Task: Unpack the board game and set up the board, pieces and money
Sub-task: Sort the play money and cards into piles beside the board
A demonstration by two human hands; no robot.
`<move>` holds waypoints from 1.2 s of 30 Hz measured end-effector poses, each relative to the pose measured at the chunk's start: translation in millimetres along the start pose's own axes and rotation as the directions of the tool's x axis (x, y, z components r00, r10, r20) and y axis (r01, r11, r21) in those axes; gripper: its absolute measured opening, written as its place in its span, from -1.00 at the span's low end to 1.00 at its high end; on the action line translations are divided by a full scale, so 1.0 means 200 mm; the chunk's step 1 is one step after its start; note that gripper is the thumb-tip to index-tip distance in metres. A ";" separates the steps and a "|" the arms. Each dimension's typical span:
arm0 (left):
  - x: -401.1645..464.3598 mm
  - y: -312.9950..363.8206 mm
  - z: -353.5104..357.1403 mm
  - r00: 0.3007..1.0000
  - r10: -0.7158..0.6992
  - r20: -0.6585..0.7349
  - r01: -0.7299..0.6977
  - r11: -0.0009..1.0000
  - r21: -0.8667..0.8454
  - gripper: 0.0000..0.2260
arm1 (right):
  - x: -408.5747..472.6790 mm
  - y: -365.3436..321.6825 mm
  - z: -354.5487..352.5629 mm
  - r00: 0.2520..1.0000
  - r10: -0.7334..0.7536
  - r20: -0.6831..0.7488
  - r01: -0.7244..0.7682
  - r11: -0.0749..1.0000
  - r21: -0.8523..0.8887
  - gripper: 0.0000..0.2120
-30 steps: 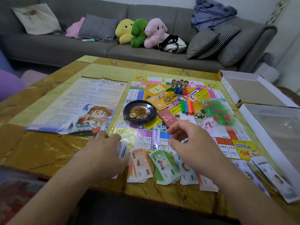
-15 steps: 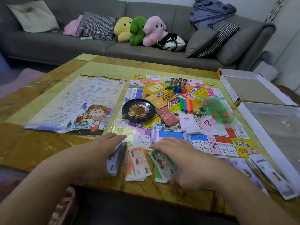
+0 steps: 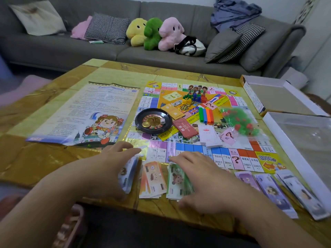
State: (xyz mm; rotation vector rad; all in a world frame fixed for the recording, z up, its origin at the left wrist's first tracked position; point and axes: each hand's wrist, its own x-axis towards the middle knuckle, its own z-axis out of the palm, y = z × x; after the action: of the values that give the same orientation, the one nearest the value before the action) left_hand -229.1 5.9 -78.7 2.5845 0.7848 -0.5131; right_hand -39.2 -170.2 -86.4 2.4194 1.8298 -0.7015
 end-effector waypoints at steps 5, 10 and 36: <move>-0.02 0.07 -0.02 0.998 -0.045 -0.052 0.040 0.995 -0.096 -0.12 | -0.02 0.02 -0.02 1.000 0.021 0.008 -0.021 0.996 0.082 0.03; 0.05 0.27 0.06 0.922 -0.042 -0.385 -0.033 0.982 -0.187 -0.78 | -0.05 0.09 -0.07 0.991 0.090 -0.096 -0.077 0.987 0.138 -0.32; 0.14 0.54 0.20 0.947 -0.094 -0.308 0.072 0.994 -0.081 -0.87 | -0.10 0.18 0.04 0.977 -0.006 -0.215 0.014 0.999 0.034 -0.69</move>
State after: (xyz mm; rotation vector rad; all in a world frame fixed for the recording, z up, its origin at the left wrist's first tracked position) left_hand -152.4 -83.9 -98.5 2.6091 0.9984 -0.0960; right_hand -13.7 -202.1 -94.9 2.6021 1.9193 -0.4933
